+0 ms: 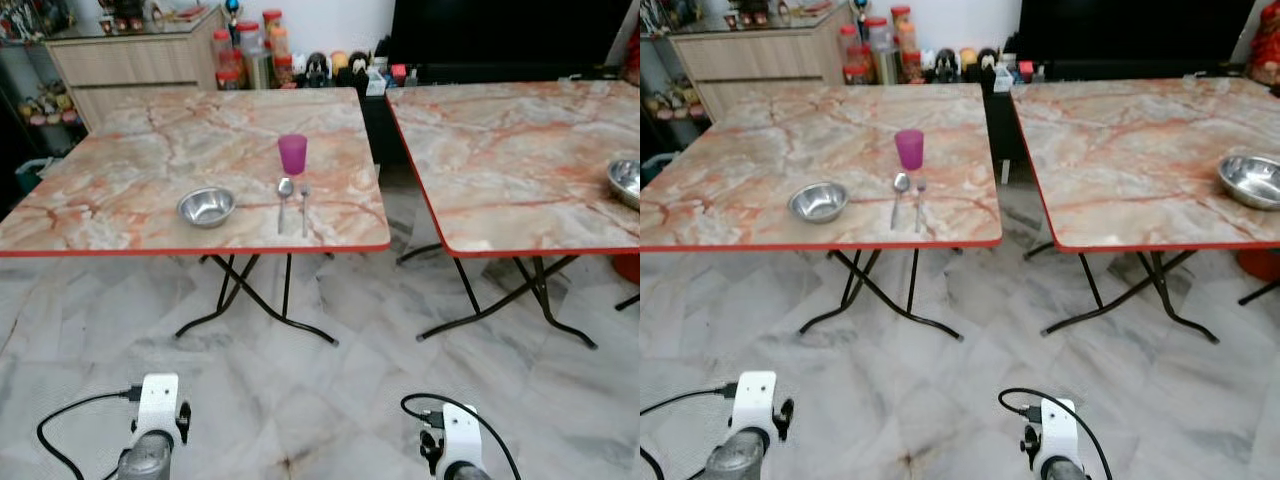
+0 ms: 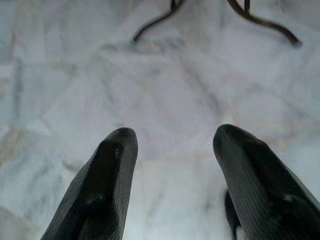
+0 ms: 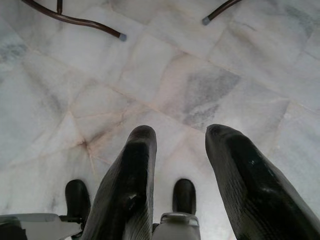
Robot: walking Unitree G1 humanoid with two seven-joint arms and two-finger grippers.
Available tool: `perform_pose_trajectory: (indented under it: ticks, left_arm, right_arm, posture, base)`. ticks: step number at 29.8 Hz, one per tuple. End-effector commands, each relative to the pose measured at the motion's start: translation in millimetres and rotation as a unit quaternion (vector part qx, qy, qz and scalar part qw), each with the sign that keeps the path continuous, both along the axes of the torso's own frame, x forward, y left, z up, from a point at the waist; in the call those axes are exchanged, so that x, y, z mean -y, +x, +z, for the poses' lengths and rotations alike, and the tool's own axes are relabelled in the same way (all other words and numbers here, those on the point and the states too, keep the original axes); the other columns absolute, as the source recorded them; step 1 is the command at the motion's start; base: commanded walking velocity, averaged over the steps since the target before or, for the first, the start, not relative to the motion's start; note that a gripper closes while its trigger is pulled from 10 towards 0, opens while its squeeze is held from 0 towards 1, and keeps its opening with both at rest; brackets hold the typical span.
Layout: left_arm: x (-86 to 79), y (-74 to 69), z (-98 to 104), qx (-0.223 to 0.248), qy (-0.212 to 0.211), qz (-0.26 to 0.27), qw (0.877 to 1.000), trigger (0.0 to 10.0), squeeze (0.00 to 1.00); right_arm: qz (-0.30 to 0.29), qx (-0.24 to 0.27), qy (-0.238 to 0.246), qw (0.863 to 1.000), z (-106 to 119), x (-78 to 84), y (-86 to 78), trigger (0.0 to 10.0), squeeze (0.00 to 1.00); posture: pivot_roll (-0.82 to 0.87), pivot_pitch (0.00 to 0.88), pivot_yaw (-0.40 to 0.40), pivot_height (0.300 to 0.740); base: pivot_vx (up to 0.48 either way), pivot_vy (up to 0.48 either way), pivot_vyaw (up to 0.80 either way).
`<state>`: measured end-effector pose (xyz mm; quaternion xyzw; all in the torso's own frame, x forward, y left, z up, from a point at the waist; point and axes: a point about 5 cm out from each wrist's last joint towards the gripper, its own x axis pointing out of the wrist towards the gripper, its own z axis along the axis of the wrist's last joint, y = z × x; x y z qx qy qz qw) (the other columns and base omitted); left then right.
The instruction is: Setting the table
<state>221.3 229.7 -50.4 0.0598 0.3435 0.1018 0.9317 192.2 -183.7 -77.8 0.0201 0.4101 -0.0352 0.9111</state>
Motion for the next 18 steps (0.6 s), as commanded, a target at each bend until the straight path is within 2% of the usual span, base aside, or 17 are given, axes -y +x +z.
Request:
perform_pose_trajectory:
  ticks: [1,18]
  left_arm:
    - [0.3,-8.3,-6.3,-0.023,-0.009,0.006,1.000,10.0,0.00]
    - [4.5,-10.1,-9.6,-0.039,-0.014,0.003,0.999,10.0,0.00]
  right_arm:
    - [-0.005,0.003,0.001,1.000,1.5,1.0,2.8,10.0,0.00]
    - [-0.003,-0.001,-0.001,1.000,0.1,-0.3,0.4,10.0,0.00]
  posture:
    - [0.04,0.000,0.036,0.740]
    - [0.04,0.000,0.047,0.740]
  base:
    - [0.000,0.311,0.00]
    - [0.000,0.443,0.00]
